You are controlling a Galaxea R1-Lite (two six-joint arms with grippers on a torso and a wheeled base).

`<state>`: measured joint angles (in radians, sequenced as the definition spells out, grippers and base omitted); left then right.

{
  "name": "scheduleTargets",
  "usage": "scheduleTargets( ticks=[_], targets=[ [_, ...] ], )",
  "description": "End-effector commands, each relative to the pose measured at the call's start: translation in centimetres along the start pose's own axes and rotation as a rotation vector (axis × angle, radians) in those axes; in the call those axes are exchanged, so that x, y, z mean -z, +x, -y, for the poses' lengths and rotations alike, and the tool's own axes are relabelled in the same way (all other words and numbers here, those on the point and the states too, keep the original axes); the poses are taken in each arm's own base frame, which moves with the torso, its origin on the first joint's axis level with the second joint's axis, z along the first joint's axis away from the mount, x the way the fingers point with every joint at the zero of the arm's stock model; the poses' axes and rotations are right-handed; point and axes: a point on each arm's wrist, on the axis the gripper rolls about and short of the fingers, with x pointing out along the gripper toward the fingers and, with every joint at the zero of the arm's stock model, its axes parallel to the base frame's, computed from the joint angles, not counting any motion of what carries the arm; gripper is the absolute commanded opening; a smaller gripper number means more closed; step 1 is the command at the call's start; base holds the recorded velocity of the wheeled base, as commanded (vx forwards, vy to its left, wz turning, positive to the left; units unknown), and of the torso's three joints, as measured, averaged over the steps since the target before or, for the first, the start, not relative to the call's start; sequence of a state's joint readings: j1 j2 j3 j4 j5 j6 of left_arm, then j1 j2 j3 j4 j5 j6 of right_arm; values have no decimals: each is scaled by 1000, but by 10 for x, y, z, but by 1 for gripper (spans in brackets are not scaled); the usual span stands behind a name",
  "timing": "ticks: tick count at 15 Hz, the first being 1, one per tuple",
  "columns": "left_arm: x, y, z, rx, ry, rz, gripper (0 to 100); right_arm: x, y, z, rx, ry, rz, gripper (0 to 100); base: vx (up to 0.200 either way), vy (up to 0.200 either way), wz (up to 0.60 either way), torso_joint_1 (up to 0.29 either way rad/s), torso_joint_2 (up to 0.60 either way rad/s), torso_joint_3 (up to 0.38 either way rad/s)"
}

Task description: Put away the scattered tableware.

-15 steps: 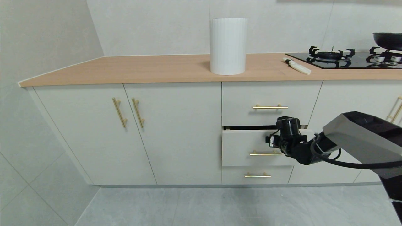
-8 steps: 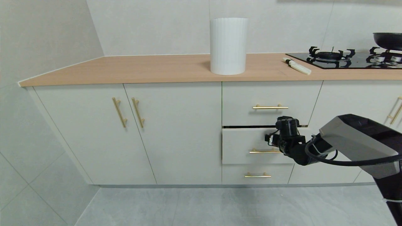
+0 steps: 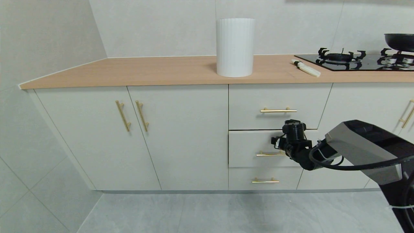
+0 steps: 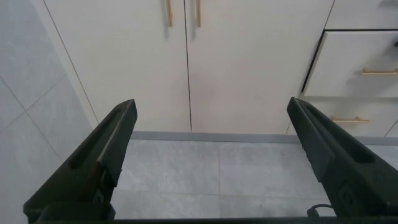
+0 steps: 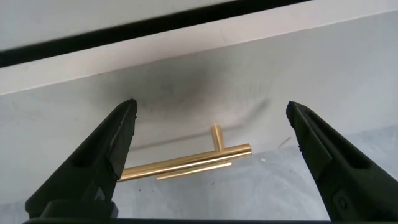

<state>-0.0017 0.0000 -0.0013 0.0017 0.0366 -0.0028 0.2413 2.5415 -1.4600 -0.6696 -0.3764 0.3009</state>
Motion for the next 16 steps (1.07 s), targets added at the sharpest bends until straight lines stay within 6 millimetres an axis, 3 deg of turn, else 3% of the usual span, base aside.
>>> scheduleTargets(
  ticks=[1,16],
  targets=[
    [0,0,0,0,-2,-3,100,0,4,2,5,7,6,100,0,0,0,0,0,0],
    [0,0,0,0,0,-3,100,-10,12,3,3,58,44,100,0,0,0,0,0,0]
  ],
)
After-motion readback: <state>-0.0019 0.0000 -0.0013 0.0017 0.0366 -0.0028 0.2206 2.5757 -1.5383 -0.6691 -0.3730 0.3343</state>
